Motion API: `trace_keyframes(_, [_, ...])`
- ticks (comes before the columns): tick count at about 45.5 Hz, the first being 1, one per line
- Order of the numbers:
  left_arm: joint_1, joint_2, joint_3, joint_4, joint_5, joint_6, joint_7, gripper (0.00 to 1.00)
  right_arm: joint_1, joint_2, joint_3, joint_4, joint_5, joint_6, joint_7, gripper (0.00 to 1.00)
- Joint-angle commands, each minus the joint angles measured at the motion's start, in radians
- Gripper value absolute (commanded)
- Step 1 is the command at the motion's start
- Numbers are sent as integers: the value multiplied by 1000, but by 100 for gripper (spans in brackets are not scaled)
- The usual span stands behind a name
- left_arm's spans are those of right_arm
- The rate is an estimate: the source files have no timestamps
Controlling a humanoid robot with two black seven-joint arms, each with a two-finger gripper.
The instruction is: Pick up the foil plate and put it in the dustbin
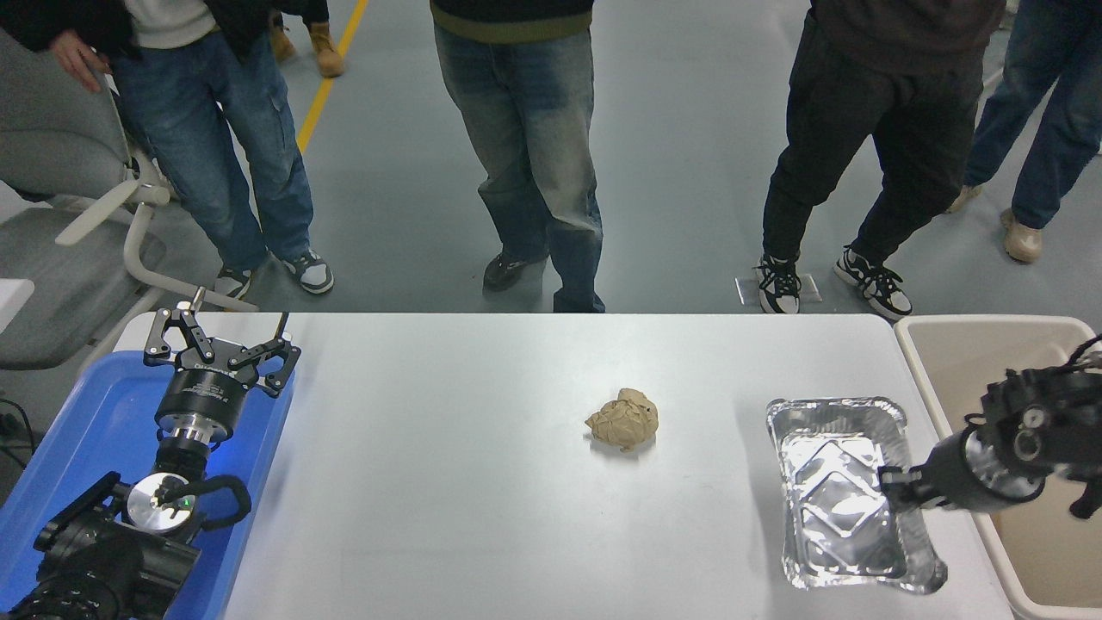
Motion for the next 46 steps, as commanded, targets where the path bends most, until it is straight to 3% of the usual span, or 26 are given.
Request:
trace_keyframes(1, [-1, 0, 0, 1, 0, 0, 0, 99, 600, -28, -320, 225, 43, 145, 2, 0])
trace_keyframes(13, [0, 0, 0, 0, 0, 0, 0, 99, 876, 0, -355, 226, 44, 368, 2, 0])
trace_keyframes(24, [0, 0, -1, 0, 0, 0, 0, 99, 910, 21, -394, 220, 44, 370, 2, 0])
trace_keyframes(37, [-1, 0, -1, 1, 0, 0, -2, 99, 872, -34, -423, 116, 24, 360, 2, 0])
trace_keyframes(46, [0, 0, -1, 1, -2, 0, -2, 99, 677, -124, -395, -48, -126, 278, 33, 0])
